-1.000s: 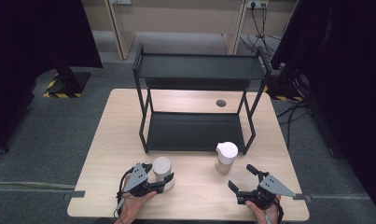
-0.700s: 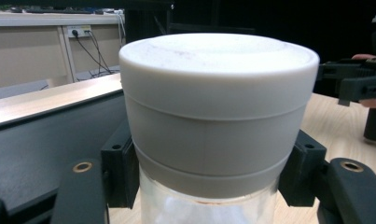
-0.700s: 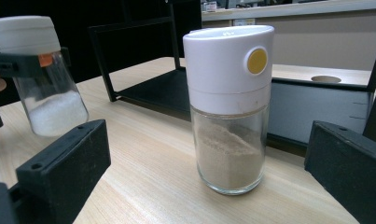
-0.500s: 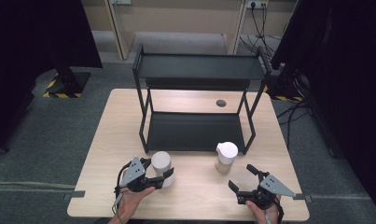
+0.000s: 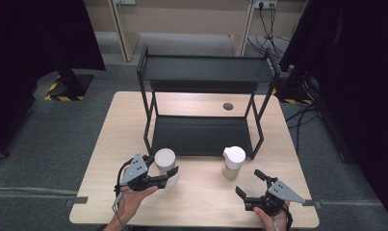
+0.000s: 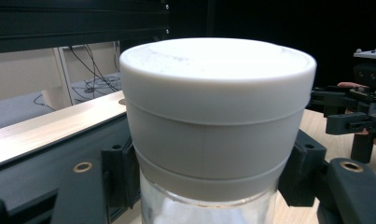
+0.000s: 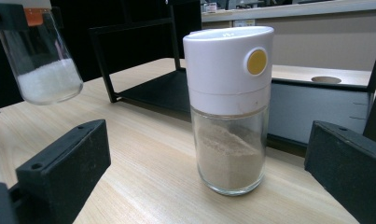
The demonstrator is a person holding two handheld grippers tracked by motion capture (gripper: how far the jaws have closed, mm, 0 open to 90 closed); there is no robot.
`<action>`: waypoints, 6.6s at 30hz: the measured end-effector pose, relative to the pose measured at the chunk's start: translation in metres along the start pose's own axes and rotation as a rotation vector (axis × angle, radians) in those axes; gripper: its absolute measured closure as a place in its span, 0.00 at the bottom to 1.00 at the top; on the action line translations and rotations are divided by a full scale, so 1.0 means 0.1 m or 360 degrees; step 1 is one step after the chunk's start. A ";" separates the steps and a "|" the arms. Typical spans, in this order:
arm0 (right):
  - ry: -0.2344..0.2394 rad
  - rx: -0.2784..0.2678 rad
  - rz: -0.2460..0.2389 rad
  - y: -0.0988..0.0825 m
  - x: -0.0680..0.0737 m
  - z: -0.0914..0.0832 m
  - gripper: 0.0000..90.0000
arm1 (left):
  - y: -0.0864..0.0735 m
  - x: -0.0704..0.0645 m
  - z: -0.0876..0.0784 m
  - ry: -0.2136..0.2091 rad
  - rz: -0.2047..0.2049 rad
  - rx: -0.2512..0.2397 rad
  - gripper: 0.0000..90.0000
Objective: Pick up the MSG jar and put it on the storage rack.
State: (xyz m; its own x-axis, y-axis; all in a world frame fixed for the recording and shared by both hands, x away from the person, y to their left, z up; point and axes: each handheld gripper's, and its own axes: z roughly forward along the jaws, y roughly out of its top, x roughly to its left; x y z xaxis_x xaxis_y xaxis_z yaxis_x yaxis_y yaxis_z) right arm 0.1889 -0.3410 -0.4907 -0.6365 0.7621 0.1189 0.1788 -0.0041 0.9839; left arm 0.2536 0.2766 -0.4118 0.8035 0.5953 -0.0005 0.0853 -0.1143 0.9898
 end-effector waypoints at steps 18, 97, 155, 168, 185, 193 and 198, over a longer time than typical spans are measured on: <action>0.0008 -0.0004 0.0006 -0.01 -0.01 0.00 0.01 | 0.60 0.21 0.09 -0.0132 0.0000 -0.0007 0.39; 0.0021 -0.0019 0.0026 -0.01 -0.04 -0.02 0.01 | 3.01 0.76 1.08 0.0351 -0.0091 0.0025 0.39; 0.0046 -0.0018 0.0016 -0.01 -0.03 -0.01 0.01 | 2.85 0.73 1.47 0.0623 -0.0178 0.0036 0.01; 0.0048 -0.0014 0.0019 -0.01 -0.04 0.00 0.01 | 2.89 0.60 1.41 0.0622 -0.0200 0.0049 0.00; 0.0044 -0.0015 0.0020 -0.01 -0.04 -0.01 0.01 | 2.73 0.40 1.11 0.0554 -0.0157 -0.0007 0.01; 0.0043 -0.0012 0.0022 -0.01 -0.03 0.00 0.01 | 2.57 0.33 0.92 0.0460 -0.0136 -0.0058 0.01; 0.0043 -0.0013 0.0021 -0.02 -0.03 0.00 0.01 | 2.47 0.27 0.85 0.0419 -0.0111 -0.0057 0.01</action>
State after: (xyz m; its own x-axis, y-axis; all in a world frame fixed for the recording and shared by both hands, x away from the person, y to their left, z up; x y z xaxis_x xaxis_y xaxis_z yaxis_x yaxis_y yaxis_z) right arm 0.1907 -0.3437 -0.4925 -0.6542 0.7441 0.1355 0.1815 -0.0195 0.9832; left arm 0.3465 0.1964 -0.1799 0.6151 0.7876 -0.0365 0.1107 -0.0404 0.9930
